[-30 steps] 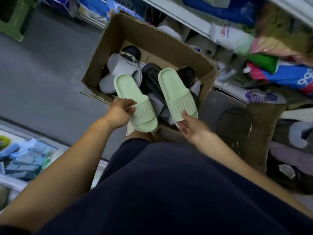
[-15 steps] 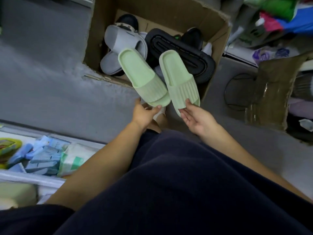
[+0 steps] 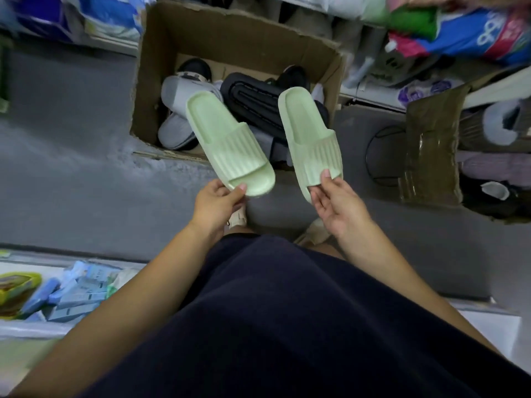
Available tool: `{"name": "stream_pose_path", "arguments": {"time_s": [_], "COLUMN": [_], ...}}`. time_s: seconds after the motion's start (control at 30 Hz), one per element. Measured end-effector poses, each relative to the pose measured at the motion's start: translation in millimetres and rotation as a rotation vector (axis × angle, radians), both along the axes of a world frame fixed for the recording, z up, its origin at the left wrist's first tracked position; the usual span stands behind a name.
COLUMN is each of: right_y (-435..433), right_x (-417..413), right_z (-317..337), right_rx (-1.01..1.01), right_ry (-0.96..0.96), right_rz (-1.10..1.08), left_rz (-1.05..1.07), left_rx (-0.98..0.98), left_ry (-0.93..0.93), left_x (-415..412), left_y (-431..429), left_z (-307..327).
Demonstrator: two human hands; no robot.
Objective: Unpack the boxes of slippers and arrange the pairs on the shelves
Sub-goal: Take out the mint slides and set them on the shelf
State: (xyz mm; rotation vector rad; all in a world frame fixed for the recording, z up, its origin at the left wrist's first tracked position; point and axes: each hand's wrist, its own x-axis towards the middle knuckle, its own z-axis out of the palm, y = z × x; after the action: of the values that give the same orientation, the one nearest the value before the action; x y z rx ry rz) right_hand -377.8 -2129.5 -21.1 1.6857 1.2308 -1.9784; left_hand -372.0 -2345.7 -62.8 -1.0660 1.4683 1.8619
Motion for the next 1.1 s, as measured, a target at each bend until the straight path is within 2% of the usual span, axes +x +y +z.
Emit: {"name": "stream_pose_path", "arguments": {"time_s": [0.2, 0.33, 0.7, 0.87, 1.1], "right_y": [52.8, 119.2, 343.3, 391.5, 446.0], "right_x": [-12.2, 5.3, 49.5, 34.8, -24.3], "right_z": [62.8, 111.1, 259.3, 314.2, 395.6], "right_rx": [-0.056, -0.073, 0.180, 0.181, 0.262], "right_ry": [0.262, 0.402, 0.842, 1.034, 1.193], "right_rz": [-0.036, -0.026, -0.186, -0.239, -0.293], "left_rz": [-0.030, -0.051, -0.263, -0.379, -0.364], "left_rx": [0.223, 0.184, 0.247, 0.138, 0.015], "left_ry": [0.190, 0.371, 0.801, 1.030, 1.334], "left_x": [-16.2, -24.5, -14.3, -38.0, -108.5], "left_y": [66.3, 148.6, 371.1, 412.1, 450.7], "left_z": [73.3, 113.9, 254.8, 325.4, 430.5]}}
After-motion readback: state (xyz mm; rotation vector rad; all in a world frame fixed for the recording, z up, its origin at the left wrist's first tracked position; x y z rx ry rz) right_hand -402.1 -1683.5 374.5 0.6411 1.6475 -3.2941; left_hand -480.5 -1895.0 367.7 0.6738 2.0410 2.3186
